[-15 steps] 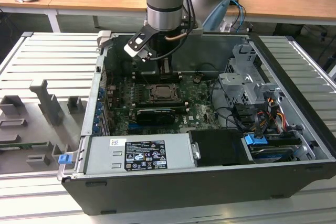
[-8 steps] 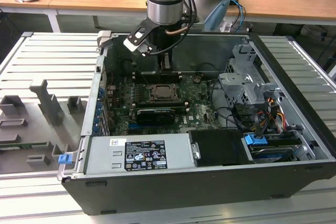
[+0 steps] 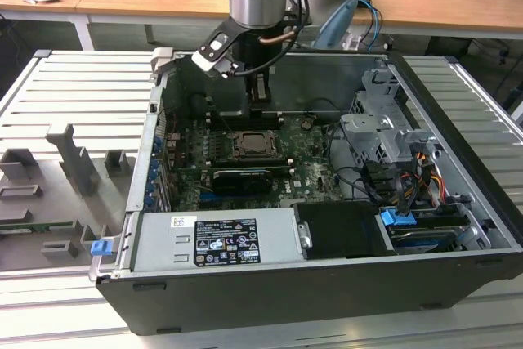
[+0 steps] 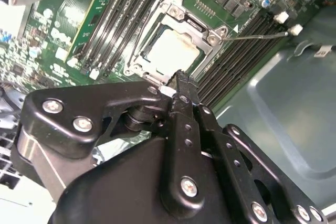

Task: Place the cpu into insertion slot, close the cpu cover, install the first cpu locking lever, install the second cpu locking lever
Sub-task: 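Install the first cpu locking lever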

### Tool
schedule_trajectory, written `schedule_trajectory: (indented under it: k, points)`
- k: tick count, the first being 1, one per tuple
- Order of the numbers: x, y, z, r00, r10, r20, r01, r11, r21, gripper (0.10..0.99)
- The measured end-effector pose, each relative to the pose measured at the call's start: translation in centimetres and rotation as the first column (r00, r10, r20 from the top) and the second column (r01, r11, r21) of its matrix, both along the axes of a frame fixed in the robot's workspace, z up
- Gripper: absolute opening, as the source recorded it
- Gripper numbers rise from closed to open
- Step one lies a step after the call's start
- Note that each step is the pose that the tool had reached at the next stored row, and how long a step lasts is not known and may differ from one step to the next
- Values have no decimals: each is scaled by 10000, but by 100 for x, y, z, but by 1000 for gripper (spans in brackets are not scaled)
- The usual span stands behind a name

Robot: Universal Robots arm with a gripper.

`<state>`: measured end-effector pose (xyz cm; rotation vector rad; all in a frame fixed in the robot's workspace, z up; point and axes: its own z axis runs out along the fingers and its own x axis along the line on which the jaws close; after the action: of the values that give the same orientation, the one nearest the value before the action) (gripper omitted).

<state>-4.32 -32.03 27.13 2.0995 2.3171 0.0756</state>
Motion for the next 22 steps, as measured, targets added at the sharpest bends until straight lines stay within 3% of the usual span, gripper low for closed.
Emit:
schedule_trajectory:
  k: [4,6,15,18,22]
  points:
    - [0,0,0,9955,952,0,-952,9955,0,106]
    - [0,0,0,9934,1151,1,-1151,9934,0,106]
    - [0,0,0,9690,2470,0,-2470,9690,0,106]
    - [0,0,0,9570,2900,0,-2900,9570,-1,106]
    - [0,0,0,9249,3801,0,-3801,9249,0,106]
